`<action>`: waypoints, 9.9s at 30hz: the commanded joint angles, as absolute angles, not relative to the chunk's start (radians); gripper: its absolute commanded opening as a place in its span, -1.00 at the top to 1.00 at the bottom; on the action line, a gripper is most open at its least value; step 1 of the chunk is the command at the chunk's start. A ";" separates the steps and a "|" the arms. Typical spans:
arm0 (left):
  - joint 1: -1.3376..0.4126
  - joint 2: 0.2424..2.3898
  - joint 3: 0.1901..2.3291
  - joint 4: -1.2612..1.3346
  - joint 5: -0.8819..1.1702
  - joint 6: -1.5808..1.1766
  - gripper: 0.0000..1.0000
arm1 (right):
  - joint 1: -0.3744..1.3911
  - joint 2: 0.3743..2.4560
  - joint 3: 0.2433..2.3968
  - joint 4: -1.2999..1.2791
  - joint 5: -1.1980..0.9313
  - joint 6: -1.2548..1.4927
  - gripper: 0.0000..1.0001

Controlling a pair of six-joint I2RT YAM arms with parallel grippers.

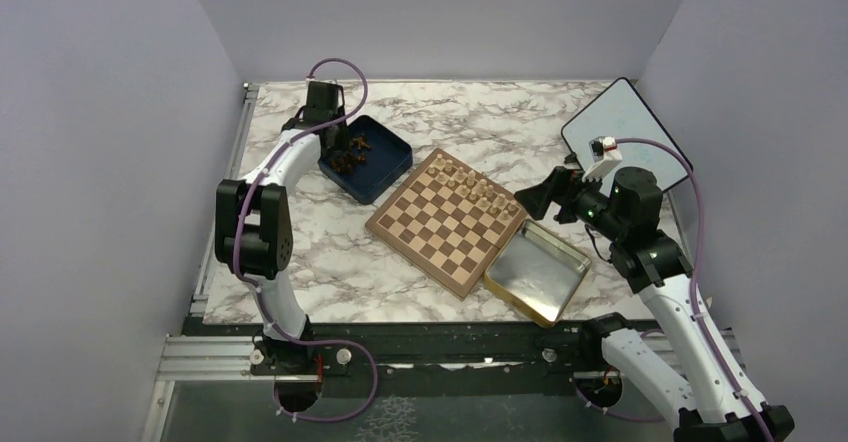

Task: Set up the chess pieces on the board
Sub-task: Pick up the chess piece from the storage box, then place the chess piece on the chessboard, then pick up the chess piece from the storage box.

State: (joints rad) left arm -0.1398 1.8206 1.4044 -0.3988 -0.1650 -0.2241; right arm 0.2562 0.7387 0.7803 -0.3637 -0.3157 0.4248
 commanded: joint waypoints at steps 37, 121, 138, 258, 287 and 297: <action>-0.131 1.944 1.462 -0.448 -0.105 -0.212 0.41 | 0.261 0.732 0.780 -0.339 -0.305 0.396 -0.92; -0.959 1.494 1.150 -0.642 -0.367 -0.597 0.76 | 0.262 0.731 0.774 -0.548 -0.283 0.428 -0.88; -0.957 1.513 1.069 -0.598 -0.429 -0.649 0.75 | 0.280 0.728 0.785 -0.556 -0.285 0.405 -0.89; -0.338 1.794 1.530 -0.576 -0.453 -0.351 0.15 | 0.384 0.745 0.808 -0.592 -0.288 0.388 -0.89; -0.264 2.058 1.673 -0.539 -0.335 -0.278 0.37 | 0.386 0.751 0.815 -0.603 -0.266 0.378 -0.89; -0.261 2.089 1.674 -0.535 -0.344 -0.281 0.38 | 0.385 0.748 0.825 -0.611 -0.255 0.369 -0.89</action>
State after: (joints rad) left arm -0.2684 2.0674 1.6440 -0.5476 -0.3553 -0.2874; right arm 0.3786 0.7574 0.7853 -0.5831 -0.2771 0.3904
